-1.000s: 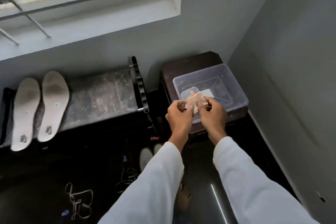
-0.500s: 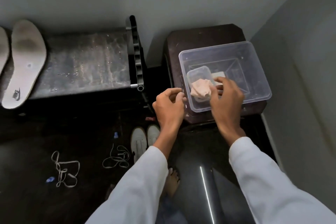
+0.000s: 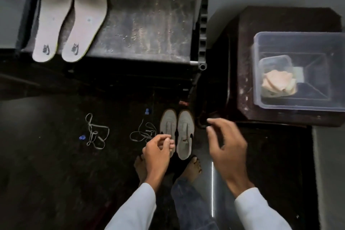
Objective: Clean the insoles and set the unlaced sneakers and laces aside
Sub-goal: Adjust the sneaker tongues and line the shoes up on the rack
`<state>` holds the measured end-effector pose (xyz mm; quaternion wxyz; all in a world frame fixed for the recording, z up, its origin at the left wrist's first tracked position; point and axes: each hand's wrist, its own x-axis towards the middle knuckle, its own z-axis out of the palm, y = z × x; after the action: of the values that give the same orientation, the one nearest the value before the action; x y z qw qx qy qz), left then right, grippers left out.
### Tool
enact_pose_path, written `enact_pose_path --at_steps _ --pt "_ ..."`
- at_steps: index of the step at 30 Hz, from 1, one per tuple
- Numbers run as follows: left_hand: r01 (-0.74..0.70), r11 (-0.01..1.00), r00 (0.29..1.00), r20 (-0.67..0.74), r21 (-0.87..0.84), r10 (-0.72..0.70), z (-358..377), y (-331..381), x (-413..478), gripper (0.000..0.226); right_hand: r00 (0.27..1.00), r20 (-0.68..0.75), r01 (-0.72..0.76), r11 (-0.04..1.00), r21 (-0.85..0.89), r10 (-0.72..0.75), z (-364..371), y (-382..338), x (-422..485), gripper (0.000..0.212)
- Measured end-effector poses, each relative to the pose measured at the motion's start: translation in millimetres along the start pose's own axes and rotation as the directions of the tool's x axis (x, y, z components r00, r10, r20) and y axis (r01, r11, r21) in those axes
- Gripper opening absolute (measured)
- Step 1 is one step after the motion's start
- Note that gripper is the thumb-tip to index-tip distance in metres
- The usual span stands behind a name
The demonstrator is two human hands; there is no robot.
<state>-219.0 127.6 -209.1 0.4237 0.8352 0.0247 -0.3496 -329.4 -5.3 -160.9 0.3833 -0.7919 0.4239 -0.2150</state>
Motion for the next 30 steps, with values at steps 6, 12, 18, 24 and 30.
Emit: enact_pose_path --at_steps 6,12,18,24,30 --pt "0.079 0.995 0.993 -0.094 0.068 -0.072 -27 -62 33 0.022 0.878 0.466 -0.079 0.993 -0.093 0.114 83 36 -33 0.031" --pt "0.128 0.971 0.992 -0.029 0.202 -0.124 -25 -117 69 0.029 0.753 0.568 -0.219 0.941 -0.257 0.331 143 79 -43 0.035" --pt "0.127 0.940 0.988 0.048 0.317 -0.150 -5 -160 119 0.018 0.652 0.502 -0.466 0.822 -0.327 0.569 216 138 -58 0.035" --pt "0.110 0.905 0.984 0.087 0.410 -0.158 30 -225 177 0.025 0.647 0.502 -0.457 0.819 -0.347 0.574 278 194 -68 0.032" --pt "-0.023 0.878 0.991 0.125 0.478 -0.042 75 -282 216 0.034 0.678 0.529 -0.383 0.859 -0.339 0.511 323 250 -73 0.036"
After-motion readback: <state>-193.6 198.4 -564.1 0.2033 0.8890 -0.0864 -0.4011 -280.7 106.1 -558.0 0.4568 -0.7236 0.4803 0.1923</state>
